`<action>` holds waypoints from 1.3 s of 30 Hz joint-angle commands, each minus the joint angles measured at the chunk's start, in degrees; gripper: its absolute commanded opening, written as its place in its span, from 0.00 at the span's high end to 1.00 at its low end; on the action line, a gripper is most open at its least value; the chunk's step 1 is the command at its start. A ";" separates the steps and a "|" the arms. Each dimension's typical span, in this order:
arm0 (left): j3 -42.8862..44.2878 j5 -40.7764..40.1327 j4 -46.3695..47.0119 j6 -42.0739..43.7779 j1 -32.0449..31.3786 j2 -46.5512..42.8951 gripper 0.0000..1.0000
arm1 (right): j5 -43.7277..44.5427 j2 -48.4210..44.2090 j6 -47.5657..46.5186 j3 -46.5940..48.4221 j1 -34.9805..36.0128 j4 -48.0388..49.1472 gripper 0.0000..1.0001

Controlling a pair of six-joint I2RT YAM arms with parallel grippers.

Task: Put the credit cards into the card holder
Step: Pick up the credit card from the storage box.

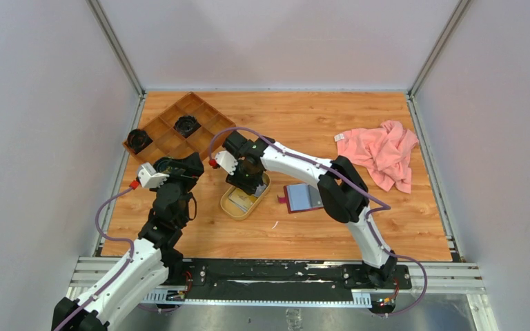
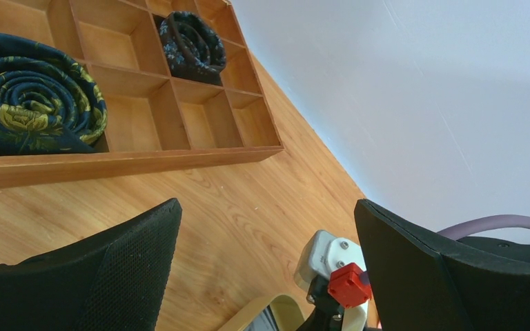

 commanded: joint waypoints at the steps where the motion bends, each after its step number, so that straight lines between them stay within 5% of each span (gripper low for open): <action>1: -0.60 -2.22 0.29 0.15 0.49 -0.37 0.00 | -3.57 -1.83 0.62 -0.87 -0.40 -1.00 0.59; 6: -0.12 -0.95 0.29 1.28 0.49 -0.39 0.00 | -5.36 -2.24 0.64 -0.79 -1.21 -1.08 0.58; 16: 0.25 13.03 0.12 7.76 0.49 -4.09 0.00 | -3.63 -2.86 -0.72 -0.95 -3.46 -1.22 0.35; 25: -1.14 18.79 -1.74 8.82 0.49 -11.61 0.01 | -2.54 0.70 -1.40 -0.87 -3.66 -1.88 0.27; 34: -0.02 22.04 -4.87 7.22 0.49 -11.63 0.00 | -3.72 2.82 -1.59 -1.18 -3.71 -2.58 0.27; 39: 0.00 24.35 -6.64 4.93 0.49 -11.70 0.00 | -3.81 2.39 -1.65 -1.34 -3.74 -2.68 0.36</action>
